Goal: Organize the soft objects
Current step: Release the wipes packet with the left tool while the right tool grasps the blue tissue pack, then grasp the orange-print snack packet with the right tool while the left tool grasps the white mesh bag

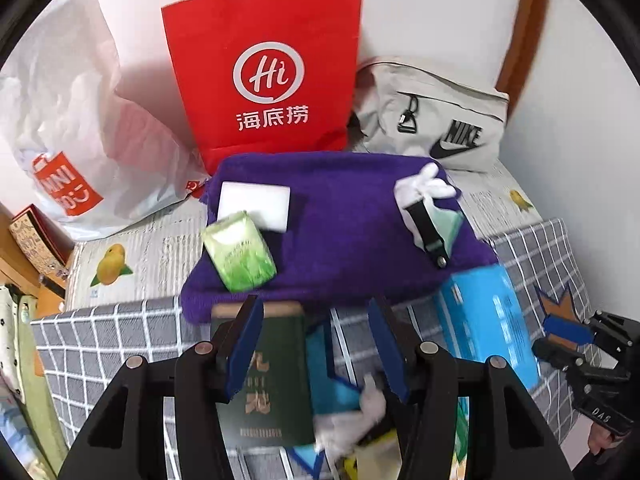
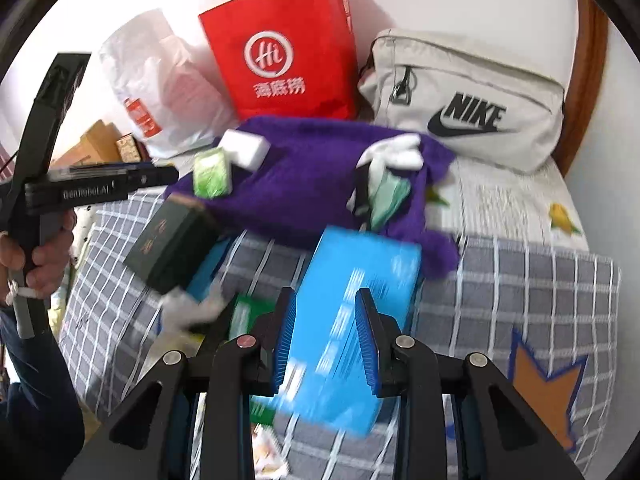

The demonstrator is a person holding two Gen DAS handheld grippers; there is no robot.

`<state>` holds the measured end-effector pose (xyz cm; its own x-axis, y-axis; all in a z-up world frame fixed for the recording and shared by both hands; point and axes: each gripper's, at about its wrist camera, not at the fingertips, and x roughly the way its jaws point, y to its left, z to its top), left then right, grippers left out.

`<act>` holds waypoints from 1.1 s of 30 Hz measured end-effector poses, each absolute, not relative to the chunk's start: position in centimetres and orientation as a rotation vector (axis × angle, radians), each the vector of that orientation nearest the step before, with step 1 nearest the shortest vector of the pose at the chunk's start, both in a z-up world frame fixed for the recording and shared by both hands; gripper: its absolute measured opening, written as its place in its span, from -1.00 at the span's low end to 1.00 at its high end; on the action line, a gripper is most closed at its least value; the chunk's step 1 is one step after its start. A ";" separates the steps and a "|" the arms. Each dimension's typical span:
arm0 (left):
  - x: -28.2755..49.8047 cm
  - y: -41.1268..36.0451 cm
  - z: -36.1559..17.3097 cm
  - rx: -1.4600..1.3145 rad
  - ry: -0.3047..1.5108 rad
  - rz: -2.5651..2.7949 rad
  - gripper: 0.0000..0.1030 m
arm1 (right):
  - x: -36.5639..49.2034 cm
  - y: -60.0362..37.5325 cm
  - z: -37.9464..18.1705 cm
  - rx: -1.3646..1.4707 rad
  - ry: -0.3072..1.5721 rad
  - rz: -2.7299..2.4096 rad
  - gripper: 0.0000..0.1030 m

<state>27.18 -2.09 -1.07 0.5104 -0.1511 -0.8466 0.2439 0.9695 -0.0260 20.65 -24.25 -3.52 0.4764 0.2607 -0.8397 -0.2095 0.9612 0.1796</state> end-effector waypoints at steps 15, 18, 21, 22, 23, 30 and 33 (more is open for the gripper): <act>16.1 0.3 -5.5 -0.001 1.061 -0.302 0.02 | 9.4 -19.5 -11.3 -0.094 1.099 0.447 -0.14; 14.6 0.5 -6.8 -0.011 1.075 -0.304 0.02 | 9.4 -19.3 -12.7 -0.087 1.113 0.456 -0.09; 13.6 1.1 -7.8 -0.038 1.090 -0.305 0.02 | 9.4 -19.1 -13.2 -0.104 1.086 0.463 0.15; 13.4 1.3 -8.0 -0.048 1.096 -0.307 0.02 | 9.3 -18.9 -13.2 -0.113 1.077 0.469 0.26; 13.1 1.6 -8.3 -0.058 1.103 -0.309 0.02 | 9.2 -18.8 -13.3 -0.118 1.074 0.473 0.33; 12.6 2.3 -8.9 -0.070 1.119 -0.294 0.02 | 8.3 -16.6 -14.1 -0.229 1.036 0.465 0.70; 12.5 2.3 -9.0 -0.068 1.121 -0.296 0.02 | 7.9 -17.0 -14.3 -0.207 1.016 0.465 0.62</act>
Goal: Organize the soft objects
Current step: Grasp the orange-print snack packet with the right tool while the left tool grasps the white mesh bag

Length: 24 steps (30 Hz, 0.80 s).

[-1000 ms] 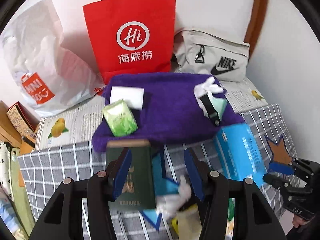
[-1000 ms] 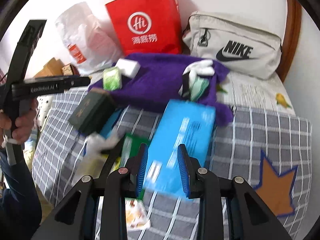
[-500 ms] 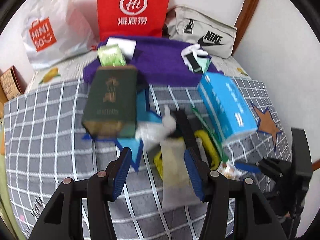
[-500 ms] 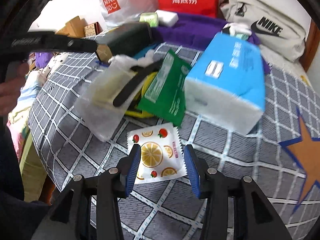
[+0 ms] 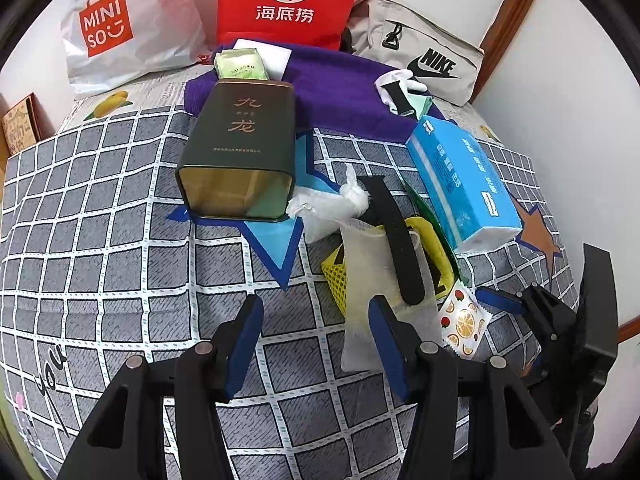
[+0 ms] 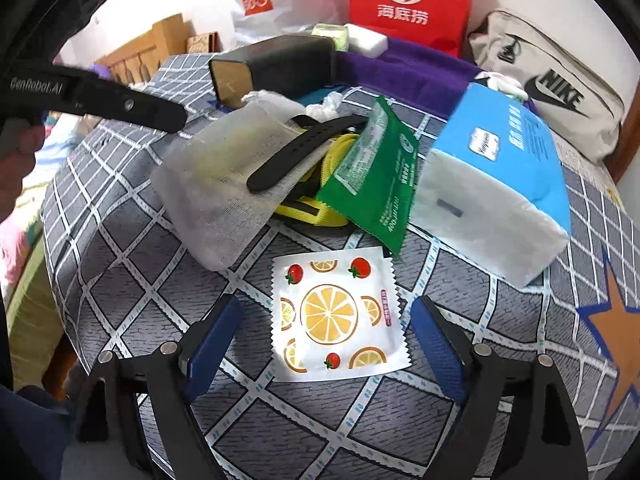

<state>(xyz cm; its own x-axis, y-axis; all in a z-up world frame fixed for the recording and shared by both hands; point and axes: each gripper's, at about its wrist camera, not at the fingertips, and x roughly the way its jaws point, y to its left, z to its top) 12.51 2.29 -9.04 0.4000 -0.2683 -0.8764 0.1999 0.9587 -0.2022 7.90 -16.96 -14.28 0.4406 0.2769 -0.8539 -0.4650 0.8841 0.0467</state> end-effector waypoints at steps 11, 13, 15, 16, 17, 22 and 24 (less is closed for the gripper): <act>12.3 0.2 -10.4 -0.073 1.150 -0.374 0.02 | 7.5 -18.9 -13.3 -0.137 1.019 0.424 -0.36; 12.4 -0.5 -10.8 -0.061 1.156 -0.388 0.04 | 7.2 -19.1 -12.9 -0.132 1.023 0.416 -0.38; 12.7 -1.2 -11.6 -0.049 1.178 -0.394 0.04 | 7.0 -19.4 -12.5 -0.118 1.020 0.405 -0.38; 12.8 -1.4 -12.0 -0.048 1.189 -0.393 0.04 | 6.9 -19.6 -12.4 -0.112 1.019 0.403 -0.38; 12.9 -1.6 -12.5 -0.047 1.200 -0.390 0.04 | 6.8 -19.8 -12.1 -0.104 1.016 0.400 -0.38; 12.4 -1.3 -12.7 -0.092 1.160 -0.414 -0.36 | 6.9 -21.2 -11.5 -0.062 1.014 0.367 -0.38; 12.2 -0.9 -12.5 -0.096 1.155 -0.423 -0.45 | 7.1 -21.4 -11.6 -0.057 1.017 0.356 -0.38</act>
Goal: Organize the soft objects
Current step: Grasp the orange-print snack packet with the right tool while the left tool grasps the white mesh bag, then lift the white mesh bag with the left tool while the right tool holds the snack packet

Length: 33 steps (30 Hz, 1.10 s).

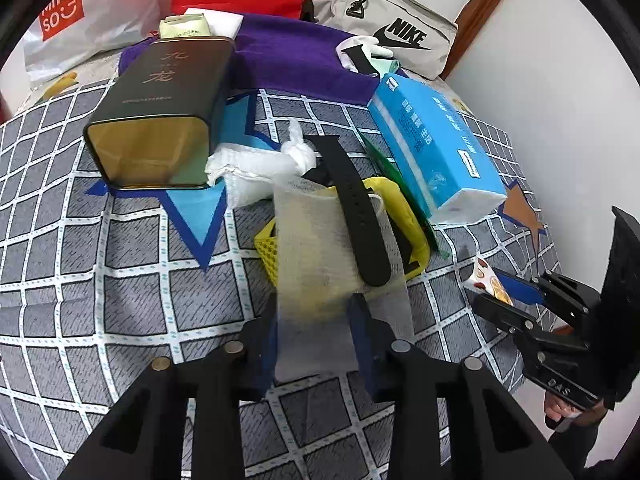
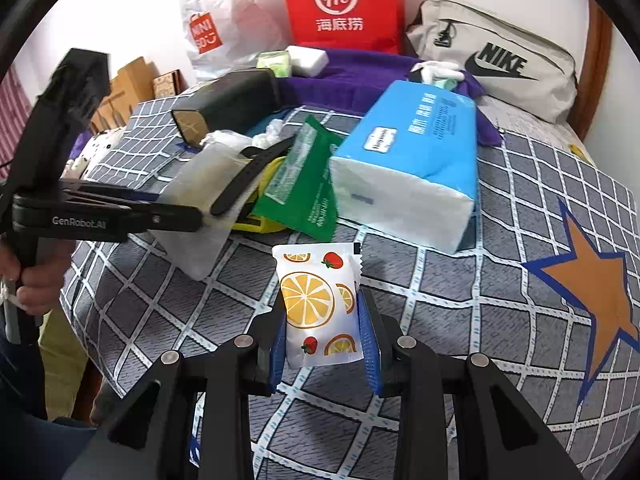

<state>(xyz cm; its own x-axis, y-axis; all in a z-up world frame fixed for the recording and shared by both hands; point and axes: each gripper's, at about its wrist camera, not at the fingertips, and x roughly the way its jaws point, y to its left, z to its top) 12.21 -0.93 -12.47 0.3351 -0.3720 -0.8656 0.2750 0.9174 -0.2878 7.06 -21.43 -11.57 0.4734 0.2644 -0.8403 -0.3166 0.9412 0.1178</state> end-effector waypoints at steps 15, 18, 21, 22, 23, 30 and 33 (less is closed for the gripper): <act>10.3 4.4 -10.7 -0.119 1.094 -0.357 -0.67 | 7.3 -21.0 -12.3 -0.050 1.043 0.359 -0.37; 10.5 6.0 -11.1 -0.150 1.107 -0.317 -0.67 | 7.3 -21.0 -12.5 -0.046 1.049 0.361 -0.37; 10.3 7.3 -11.3 -0.172 1.101 -0.295 -0.67 | 7.2 -20.7 -12.6 -0.051 1.051 0.362 -0.37; 10.2 7.6 -11.4 -0.174 1.099 -0.294 -0.67 | 7.1 -20.7 -12.6 -0.054 1.052 0.363 -0.37; 10.1 7.6 -11.6 -0.174 1.102 -0.297 -0.67 | 7.1 -20.7 -12.6 -0.055 1.053 0.363 -0.37; 9.8 5.4 -12.5 -0.123 1.121 -0.369 -0.54 | 7.3 -20.6 -13.0 -0.046 1.071 0.363 -0.36; 9.4 4.6 -13.0 -0.095 1.117 -0.382 -0.02 | 7.2 -20.5 -13.0 -0.050 1.072 0.365 -0.35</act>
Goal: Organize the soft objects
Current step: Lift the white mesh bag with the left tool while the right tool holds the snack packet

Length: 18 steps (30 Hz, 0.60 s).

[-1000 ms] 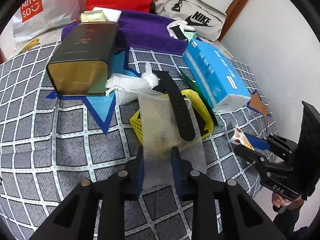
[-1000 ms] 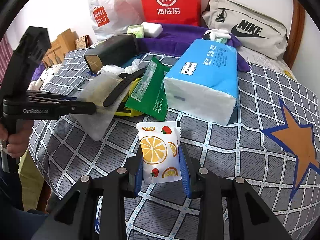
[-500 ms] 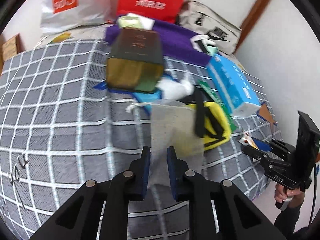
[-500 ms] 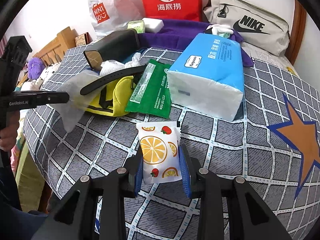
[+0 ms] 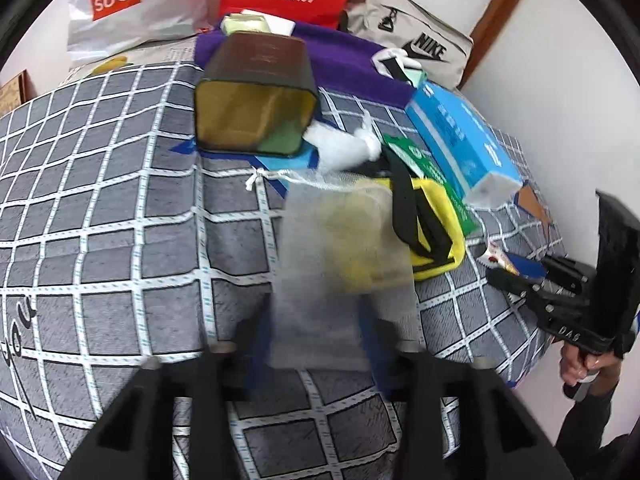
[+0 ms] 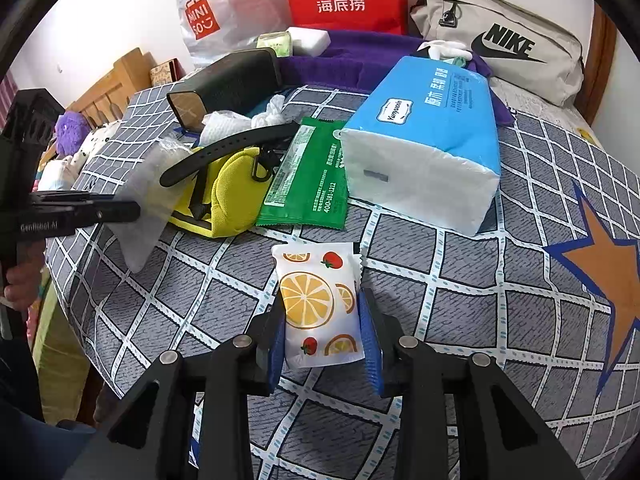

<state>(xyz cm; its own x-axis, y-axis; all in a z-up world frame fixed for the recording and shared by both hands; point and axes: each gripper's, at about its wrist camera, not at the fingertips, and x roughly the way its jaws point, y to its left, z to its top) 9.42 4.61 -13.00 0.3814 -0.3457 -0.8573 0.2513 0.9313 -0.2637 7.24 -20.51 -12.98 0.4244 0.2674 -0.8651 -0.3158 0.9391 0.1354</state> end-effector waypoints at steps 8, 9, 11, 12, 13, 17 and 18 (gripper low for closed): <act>6.9 2.6 -13.4 0.064 0.999 -0.351 0.27 | 7.3 -20.6 -13.0 -0.045 1.077 0.365 -0.34; 6.6 2.5 -13.5 0.078 0.990 -0.346 0.28 | 7.3 -20.5 -13.0 -0.046 1.075 0.365 -0.33; 6.3 2.4 -13.6 0.087 0.983 -0.337 0.29 | 7.2 -20.5 -13.1 -0.048 1.075 0.365 -0.33; 6.2 2.5 -13.5 0.086 0.987 -0.333 0.30 | 7.2 -20.5 -13.1 -0.047 1.074 0.366 -0.32; 6.2 2.4 -13.5 0.085 0.992 -0.331 0.34 | 7.2 -20.5 -13.1 -0.046 1.074 0.366 -0.32; 5.8 2.0 -13.6 0.102 1.003 -0.326 0.46 | 7.2 -20.5 -13.1 -0.044 1.073 0.365 -0.30; 5.8 1.8 -13.5 0.106 1.009 -0.324 0.46 | 7.2 -20.4 -13.1 -0.046 1.071 0.365 -0.30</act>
